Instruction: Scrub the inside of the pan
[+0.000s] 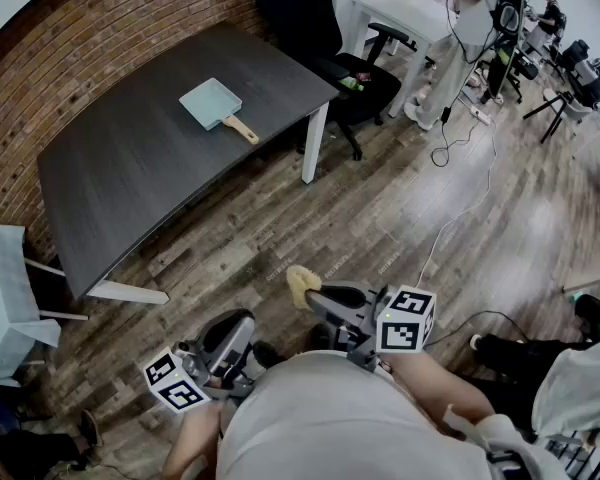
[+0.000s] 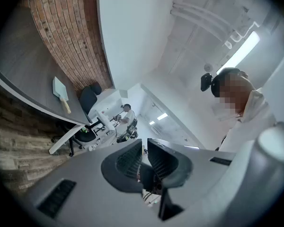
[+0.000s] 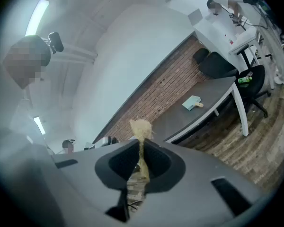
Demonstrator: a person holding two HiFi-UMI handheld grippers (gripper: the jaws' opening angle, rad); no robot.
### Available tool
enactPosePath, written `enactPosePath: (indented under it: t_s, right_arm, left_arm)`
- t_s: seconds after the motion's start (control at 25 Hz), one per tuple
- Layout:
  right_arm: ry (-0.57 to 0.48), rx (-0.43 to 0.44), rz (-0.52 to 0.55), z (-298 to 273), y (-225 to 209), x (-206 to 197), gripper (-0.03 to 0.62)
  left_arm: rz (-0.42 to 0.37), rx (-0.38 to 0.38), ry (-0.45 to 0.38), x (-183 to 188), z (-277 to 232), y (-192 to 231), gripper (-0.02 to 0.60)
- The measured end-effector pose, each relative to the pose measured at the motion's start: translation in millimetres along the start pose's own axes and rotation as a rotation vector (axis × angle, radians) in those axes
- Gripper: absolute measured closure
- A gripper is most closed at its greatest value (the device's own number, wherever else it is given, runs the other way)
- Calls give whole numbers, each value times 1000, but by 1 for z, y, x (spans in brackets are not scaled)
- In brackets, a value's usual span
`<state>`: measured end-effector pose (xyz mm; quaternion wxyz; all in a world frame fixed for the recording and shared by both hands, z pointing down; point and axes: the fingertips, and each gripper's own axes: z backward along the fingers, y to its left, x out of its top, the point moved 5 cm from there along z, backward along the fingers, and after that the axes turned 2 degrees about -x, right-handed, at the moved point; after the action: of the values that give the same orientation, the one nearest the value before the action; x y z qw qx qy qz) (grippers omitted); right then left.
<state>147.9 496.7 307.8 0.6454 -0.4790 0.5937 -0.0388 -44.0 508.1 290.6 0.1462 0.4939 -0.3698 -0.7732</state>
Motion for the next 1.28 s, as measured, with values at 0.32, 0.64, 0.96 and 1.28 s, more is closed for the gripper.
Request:
enactPosePath:
  t_s: [0.32, 0.64, 0.96, 1.28]
  right_arm:
    - [8, 13, -3, -2, -5, 4, 557]
    - [-9, -8, -7, 5, -17, 6, 557]
    - [-24, -39, -22, 15, -37, 15, 557]
    - [26, -4, -44, 29, -55, 9, 557]
  left_arm:
    - [-6, 15, -2, 3, -5, 3, 540]
    - [-6, 32, 1, -3, -11, 4, 540]
    - [-17, 80, -1, -8, -19, 6, 540]
    - [-21, 131, -18, -25, -36, 3, 540]
